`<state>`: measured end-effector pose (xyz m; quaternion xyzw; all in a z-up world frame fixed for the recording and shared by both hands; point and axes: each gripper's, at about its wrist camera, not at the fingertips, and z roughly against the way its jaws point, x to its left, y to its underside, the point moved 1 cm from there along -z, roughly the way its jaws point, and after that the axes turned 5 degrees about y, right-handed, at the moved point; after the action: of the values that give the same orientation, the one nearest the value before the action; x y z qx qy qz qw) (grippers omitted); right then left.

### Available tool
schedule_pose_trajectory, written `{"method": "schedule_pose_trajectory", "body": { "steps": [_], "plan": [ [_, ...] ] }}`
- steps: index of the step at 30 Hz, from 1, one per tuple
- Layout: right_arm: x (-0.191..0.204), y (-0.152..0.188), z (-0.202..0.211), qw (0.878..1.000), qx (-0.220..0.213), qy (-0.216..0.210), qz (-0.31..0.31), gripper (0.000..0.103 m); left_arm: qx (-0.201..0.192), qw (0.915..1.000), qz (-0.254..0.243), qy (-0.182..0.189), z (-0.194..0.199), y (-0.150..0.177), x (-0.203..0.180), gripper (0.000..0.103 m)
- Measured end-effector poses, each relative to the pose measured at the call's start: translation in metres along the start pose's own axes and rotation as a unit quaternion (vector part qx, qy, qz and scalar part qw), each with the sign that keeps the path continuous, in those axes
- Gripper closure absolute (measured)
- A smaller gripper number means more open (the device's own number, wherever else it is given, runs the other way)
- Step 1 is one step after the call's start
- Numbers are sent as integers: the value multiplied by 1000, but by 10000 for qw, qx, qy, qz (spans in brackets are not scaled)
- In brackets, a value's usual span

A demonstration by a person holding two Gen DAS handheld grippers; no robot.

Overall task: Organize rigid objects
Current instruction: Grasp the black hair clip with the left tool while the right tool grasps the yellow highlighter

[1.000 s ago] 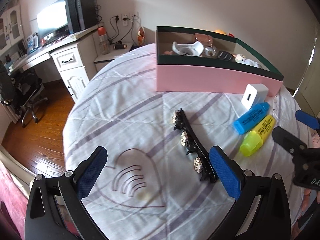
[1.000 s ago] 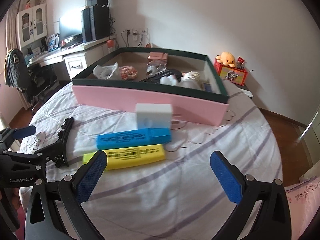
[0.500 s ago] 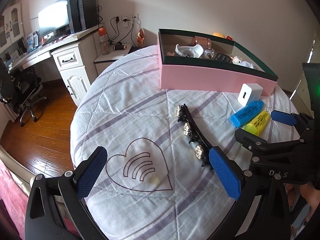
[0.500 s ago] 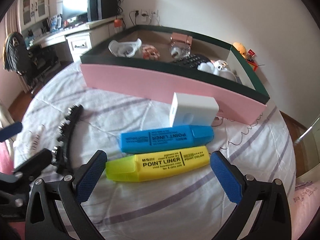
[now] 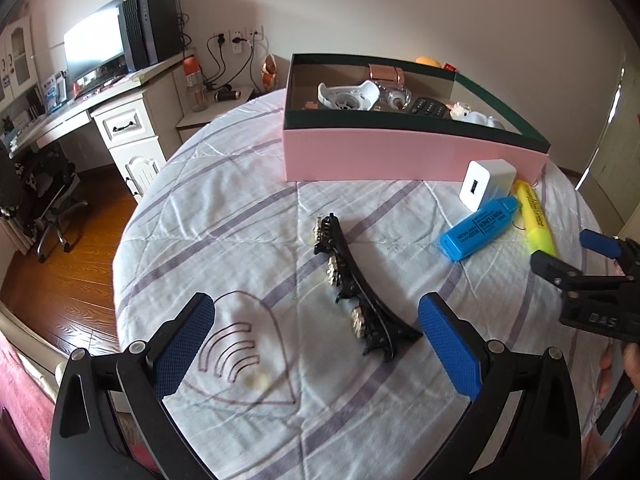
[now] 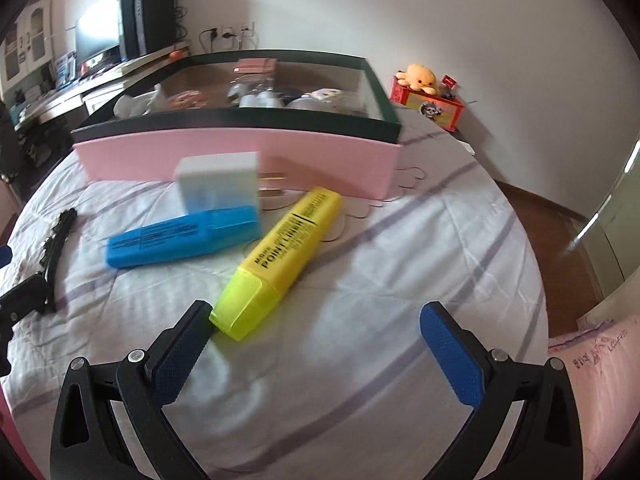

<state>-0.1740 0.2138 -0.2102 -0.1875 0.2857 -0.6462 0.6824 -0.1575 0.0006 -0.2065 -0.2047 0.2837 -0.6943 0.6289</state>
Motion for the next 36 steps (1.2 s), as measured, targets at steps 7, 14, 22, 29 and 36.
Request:
{"method": "schedule_pose_trajectory", "body": {
  "steps": [7,14,22,29,36],
  "plan": [
    [7,-8,1,9995,-198,-128,214,0,104,9998,-21,-158,-20,-3,-5,0],
    [5,-19,-11,9992,-120,-338,190,12,-34,10000,-6,-16,-19,-4,-3,5],
    [-21,-15,-13,9987,-62,-505,-66,60,-100,9999,-103,-16,-13,-1,7,23],
    [-13,-28,-24,9989,-23,-438,139,58,-112,9998,-170,32,-17,-6,4,44],
    [-17,-31,-29,9970,-21,-769,116,70,-227,9991,-345,77,-14,-5,2,82]
  ]
}}
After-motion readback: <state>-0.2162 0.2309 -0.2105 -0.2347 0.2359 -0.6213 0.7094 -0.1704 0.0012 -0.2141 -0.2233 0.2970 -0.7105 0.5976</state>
